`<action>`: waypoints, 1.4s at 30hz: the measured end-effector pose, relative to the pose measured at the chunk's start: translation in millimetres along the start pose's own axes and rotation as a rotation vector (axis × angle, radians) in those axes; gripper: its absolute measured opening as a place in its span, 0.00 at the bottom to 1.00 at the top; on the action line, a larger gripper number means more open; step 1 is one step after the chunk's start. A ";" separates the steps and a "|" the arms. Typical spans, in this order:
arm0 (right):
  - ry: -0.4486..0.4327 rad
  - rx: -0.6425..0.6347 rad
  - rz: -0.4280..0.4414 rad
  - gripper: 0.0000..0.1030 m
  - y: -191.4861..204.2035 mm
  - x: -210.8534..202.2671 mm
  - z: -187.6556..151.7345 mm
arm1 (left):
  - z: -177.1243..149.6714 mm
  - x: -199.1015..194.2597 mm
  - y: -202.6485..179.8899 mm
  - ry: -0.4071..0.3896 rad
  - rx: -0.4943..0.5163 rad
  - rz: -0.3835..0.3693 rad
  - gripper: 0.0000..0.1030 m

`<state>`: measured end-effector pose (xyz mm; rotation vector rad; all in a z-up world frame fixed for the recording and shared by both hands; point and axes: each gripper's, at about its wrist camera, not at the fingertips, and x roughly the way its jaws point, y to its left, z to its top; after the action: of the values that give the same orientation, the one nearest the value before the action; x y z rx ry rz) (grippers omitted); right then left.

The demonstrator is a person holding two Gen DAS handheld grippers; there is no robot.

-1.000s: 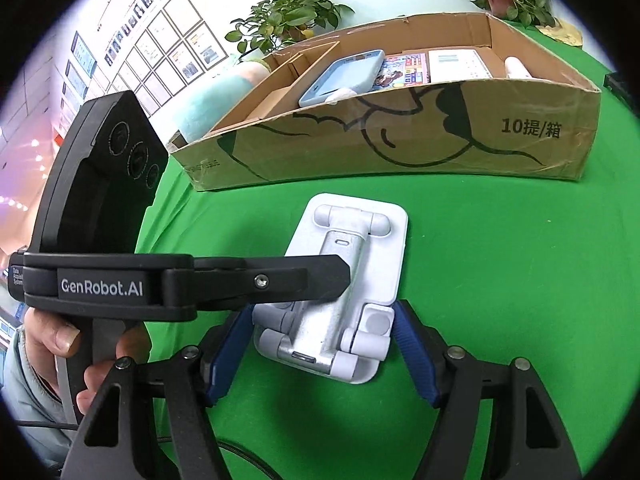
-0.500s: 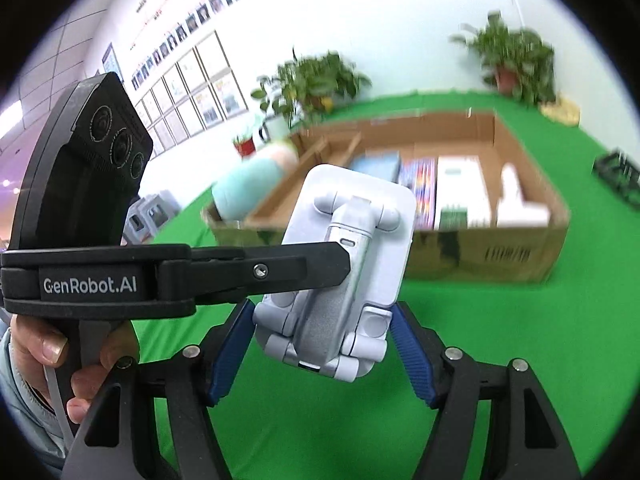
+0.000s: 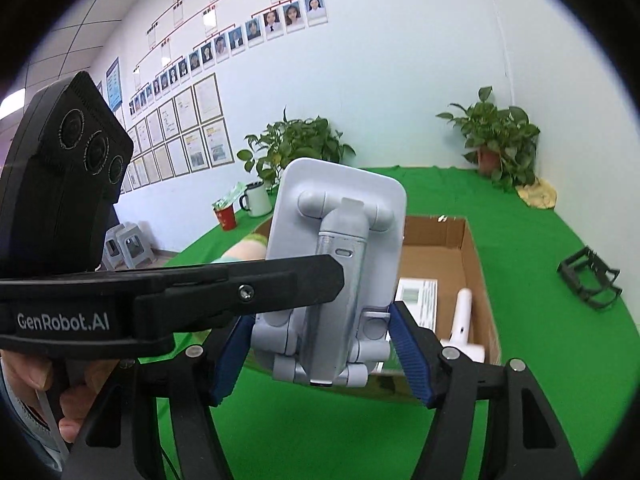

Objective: Organize objects
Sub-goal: 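Lift and carry the phone stand into the large box with both tools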

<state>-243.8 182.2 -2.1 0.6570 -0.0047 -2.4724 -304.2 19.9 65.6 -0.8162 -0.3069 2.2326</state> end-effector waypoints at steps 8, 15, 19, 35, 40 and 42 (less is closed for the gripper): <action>-0.005 0.003 0.029 0.64 -17.5 11.7 34.6 | 45.7 4.7 2.2 -0.004 0.005 0.028 0.24; 0.064 0.005 0.068 0.64 -32.0 47.1 66.6 | 84.2 26.6 29.9 0.031 -0.051 0.052 0.24; 0.157 0.049 0.091 0.64 -47.3 76.8 75.0 | 94.5 53.2 55.2 0.083 -0.107 0.060 0.24; 0.528 0.204 0.116 0.64 -95.2 195.8 13.5 | 31.8 172.7 187.0 0.318 -0.393 0.067 0.24; 0.586 0.190 0.084 0.64 -94.0 210.2 2.2 | 16.8 185.9 207.5 0.343 -0.453 0.054 0.24; 0.608 0.185 0.068 0.64 -95.3 216.7 0.2 | 10.7 189.5 214.9 0.347 -0.481 0.048 0.24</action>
<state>-449.1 146.2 -114.1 1.4367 -0.0222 -2.1305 -531.7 2.2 -108.0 -1.4553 -0.6727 2.0340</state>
